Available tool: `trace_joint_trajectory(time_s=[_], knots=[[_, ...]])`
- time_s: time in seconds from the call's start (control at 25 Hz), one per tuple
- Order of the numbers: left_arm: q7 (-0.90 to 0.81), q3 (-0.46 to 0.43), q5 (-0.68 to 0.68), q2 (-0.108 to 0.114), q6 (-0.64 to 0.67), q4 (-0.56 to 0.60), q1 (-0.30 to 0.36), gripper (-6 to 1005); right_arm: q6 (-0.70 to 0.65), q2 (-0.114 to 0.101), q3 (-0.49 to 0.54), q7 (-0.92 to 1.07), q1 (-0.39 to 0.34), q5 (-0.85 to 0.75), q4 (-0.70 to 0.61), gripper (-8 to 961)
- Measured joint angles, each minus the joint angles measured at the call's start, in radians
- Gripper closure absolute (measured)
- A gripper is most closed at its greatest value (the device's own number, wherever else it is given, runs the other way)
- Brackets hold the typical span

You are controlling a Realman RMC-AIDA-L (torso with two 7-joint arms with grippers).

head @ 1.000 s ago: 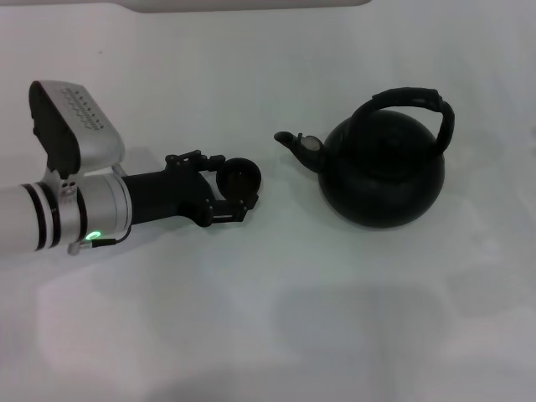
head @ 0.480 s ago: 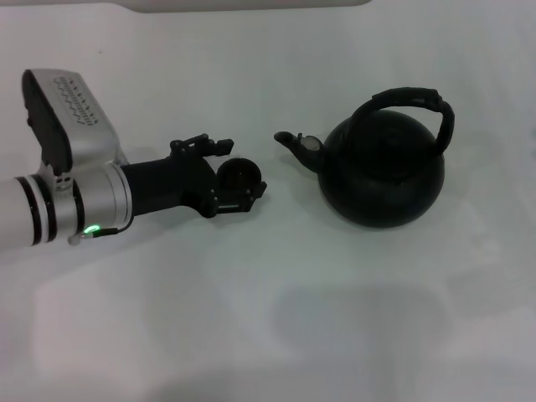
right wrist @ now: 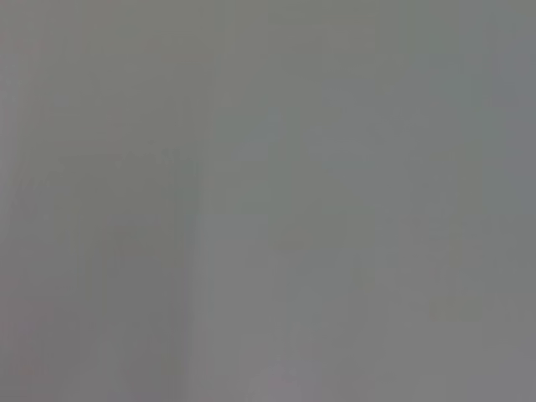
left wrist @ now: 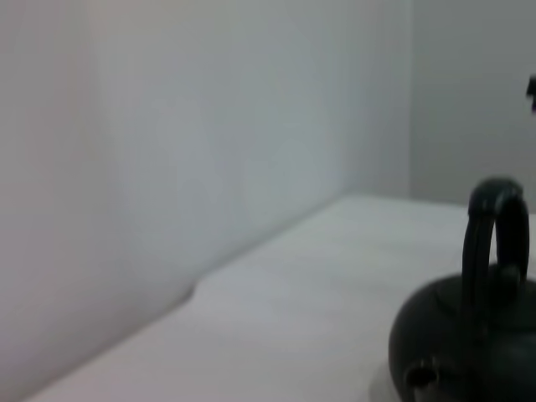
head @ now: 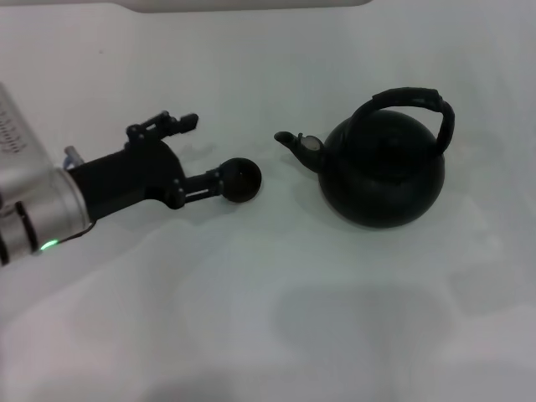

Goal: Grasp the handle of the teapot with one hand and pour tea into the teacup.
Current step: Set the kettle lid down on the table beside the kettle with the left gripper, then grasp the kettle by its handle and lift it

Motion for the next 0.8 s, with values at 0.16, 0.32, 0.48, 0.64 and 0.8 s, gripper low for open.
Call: trace_joint_trajectory(time_s=[0.16, 0.32, 0.48, 0.64, 0.8], knots=[[0.048, -0.012, -0.058, 0.004, 0.034, 0.047, 0.074, 129, 0.000, -0.001, -0.003, 0.013, -0.002, 0.001, -0.011, 257], [0.107, -0.092, -0.083, 0.002, 0.118, 0.058, 0.148, 131, 0.009, -0.002, -0.007, 0.042, -0.003, -0.018, -0.010, 259], [0.192, -0.225, -0.169, 0.003, 0.279, -0.067, 0.175, 134, 0.065, -0.012, -0.007, 0.104, -0.017, -0.067, -0.012, 260], [0.263, -0.366, -0.195, 0.005, 0.401, -0.213, 0.155, 137, 0.074, -0.014, -0.007, 0.135, -0.020, -0.094, -0.012, 262], [0.288, -0.446, -0.188, 0.010, 0.415, -0.309, 0.133, 137, 0.081, -0.020, -0.007, 0.208, -0.020, -0.167, -0.013, 263]])
